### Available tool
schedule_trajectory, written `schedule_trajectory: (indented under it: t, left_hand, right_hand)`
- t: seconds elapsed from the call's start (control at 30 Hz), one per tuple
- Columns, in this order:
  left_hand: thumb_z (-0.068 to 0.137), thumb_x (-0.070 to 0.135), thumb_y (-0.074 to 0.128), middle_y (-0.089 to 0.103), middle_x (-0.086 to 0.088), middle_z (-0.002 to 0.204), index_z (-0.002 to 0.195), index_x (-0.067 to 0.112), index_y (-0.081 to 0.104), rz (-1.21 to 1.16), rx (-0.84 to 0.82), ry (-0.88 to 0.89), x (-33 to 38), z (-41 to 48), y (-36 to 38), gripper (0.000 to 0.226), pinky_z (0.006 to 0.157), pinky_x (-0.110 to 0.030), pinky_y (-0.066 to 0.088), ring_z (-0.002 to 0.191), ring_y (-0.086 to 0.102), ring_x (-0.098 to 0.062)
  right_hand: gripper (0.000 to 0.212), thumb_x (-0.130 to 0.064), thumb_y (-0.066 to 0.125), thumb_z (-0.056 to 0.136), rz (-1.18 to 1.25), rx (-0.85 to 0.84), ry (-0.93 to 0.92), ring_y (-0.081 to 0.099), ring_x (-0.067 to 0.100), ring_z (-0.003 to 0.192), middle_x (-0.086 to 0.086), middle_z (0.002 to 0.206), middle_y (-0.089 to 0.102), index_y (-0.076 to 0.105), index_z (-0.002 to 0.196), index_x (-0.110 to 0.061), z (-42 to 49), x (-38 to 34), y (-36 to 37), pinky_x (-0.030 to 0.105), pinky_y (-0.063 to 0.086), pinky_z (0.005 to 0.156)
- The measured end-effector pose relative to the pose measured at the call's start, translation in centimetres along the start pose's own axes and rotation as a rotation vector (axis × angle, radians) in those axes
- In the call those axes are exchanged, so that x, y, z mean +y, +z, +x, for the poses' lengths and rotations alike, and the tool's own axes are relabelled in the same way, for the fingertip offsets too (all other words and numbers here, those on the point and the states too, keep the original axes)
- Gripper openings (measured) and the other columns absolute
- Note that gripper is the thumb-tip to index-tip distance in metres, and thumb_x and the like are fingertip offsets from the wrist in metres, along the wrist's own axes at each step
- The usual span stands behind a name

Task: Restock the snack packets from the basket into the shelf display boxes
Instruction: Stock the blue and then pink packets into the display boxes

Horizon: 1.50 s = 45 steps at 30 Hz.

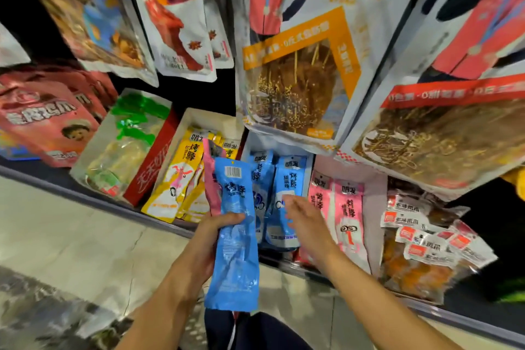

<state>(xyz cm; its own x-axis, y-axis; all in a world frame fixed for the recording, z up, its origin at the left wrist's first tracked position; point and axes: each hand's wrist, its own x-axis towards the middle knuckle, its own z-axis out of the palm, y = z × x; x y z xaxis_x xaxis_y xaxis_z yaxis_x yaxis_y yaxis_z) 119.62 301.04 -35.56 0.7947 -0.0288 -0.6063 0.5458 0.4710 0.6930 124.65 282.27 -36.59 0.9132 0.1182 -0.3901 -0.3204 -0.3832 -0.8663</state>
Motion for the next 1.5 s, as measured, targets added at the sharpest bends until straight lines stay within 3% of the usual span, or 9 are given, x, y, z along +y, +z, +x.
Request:
schedule_trajectory:
  t: [0.2, 0.33, 0.5, 0.67, 0.83, 0.97, 1.07, 1.3, 1.5]
  left_hand:
    - [0.071, 0.008, 0.076, 0.072, -0.023, 0.116, 0.128, 0.01, 0.066, 0.11, -0.07, 0.087, -0.7, -0.1, 1.0, 0.058, 0.084, -0.046, 0.056, 0.1, 0.071, -0.042]
    - [0.072, 0.007, 0.078, 0.073, -0.019, 0.117, 0.128, 0.015, 0.063, 0.118, -0.109, 0.075, -0.3, 0.1, 1.6, 0.059, 0.093, -0.05, 0.054, 0.105, 0.071, -0.04]
    - [0.063, -0.003, 0.072, 0.059, -0.011, 0.065, 0.108, 0.002, 0.053, 0.067, 0.156, 0.058, 1.0, 0.7, 0.1, 0.049, 0.042, -0.026, 0.047, 0.045, 0.058, -0.022]
    - [0.059, -0.002, 0.064, 0.062, -0.007, 0.083, 0.1, 0.02, 0.063, 0.109, 0.316, 0.237, 3.6, 1.6, -2.8, 0.047, 0.057, -0.031, 0.043, 0.066, 0.055, -0.025]
    - [0.057, 0.004, 0.065, 0.053, -0.004, 0.09, 0.081, 0.029, 0.058, 0.225, 0.33, 0.316, 5.1, 3.0, -4.2, 0.035, 0.077, -0.043, 0.045, 0.083, 0.053, -0.025]
    - [0.073, -0.009, 0.065, 0.069, 0.005, 0.118, 0.129, 0.025, 0.061, 0.258, 0.312, 0.379, 5.0, 2.9, -5.0, 0.065, 0.08, -0.033, 0.051, 0.108, 0.065, -0.021]
    - [0.072, -0.005, 0.066, 0.07, 0.002, 0.116, 0.124, 0.024, 0.064, 0.224, 0.323, 0.374, 5.3, 3.5, -5.2, 0.06, 0.087, -0.047, 0.055, 0.111, 0.065, -0.027]
    - [0.071, -0.006, 0.067, 0.061, 0.016, 0.097, 0.095, 0.043, 0.058, 0.141, 0.315, 0.397, 5.5, 3.3, -5.3, 0.055, 0.101, -0.048, 0.049, 0.101, 0.062, -0.017]
    - [0.074, -0.008, 0.065, 0.061, 0.022, 0.107, 0.107, 0.046, 0.059, 0.07, 0.331, 0.412, 5.9, 2.6, -5.4, 0.063, 0.102, -0.05, 0.048, 0.119, 0.059, -0.025]
  right_hand:
    - [0.041, -0.054, 0.064, 0.085, 0.269, -0.1, 0.145, 0.065, 0.015, 0.103, -0.006, 0.11, 0.067, 0.064, 0.113, -0.025, -1.3, -2.7, 3.4, 0.039, 0.055, 0.092]
    - [0.032, -0.022, 0.075, 0.083, 0.363, 0.004, 0.149, 0.071, 0.021, 0.093, 0.002, 0.1, 0.073, 0.065, 0.113, -0.015, -1.0, -3.1, 3.6, 0.035, 0.058, 0.084]
    - [0.016, -0.011, 0.074, 0.081, 0.426, 0.216, 0.202, 0.071, 0.024, 0.078, 0.005, 0.089, 0.074, 0.066, 0.094, -0.016, 0.7, -2.4, 1.3, 0.04, 0.06, 0.073]
    - [0.006, -0.01, 0.059, 0.089, 0.226, 0.34, 0.094, 0.051, 0.019, 0.059, 0.006, 0.076, 0.06, 0.063, 0.092, -0.013, 5.0, -3.1, 0.2, 0.027, 0.04, 0.054]
    - [0.032, -0.032, 0.045, 0.096, 0.003, 0.203, 0.103, 0.051, 0.022, 0.082, 0.008, 0.116, 0.047, 0.059, 0.116, -0.012, 10.7, -3.4, 4.5, 0.032, 0.042, 0.073]
    - [0.054, -0.016, 0.05, 0.096, -0.345, 0.035, 0.044, 0.03, 0.032, 0.134, -0.002, 0.156, 0.016, 0.035, 0.149, -0.017, 9.7, -1.2, 6.7, 0.035, 0.041, 0.084]
    - [0.079, -0.039, 0.058, 0.094, -0.443, 0.167, 0.033, 0.018, 0.039, 0.142, 0.0, 0.161, 0.009, 0.011, 0.156, -0.024, 9.4, -0.3, 7.0, 0.048, 0.03, 0.108]
    - [0.029, -0.031, 0.067, 0.085, -0.333, 0.329, 0.058, 0.054, 0.026, 0.071, 0.015, 0.099, 0.059, 0.051, 0.093, -0.007, 10.1, 1.4, 8.6, 0.032, 0.041, 0.055]
    - [0.016, -0.007, 0.062, 0.085, -0.138, 0.456, 0.03, 0.057, 0.027, 0.066, 0.007, 0.075, 0.061, 0.059, 0.101, -0.012, 8.6, -1.5, 5.9, 0.029, 0.042, 0.053]
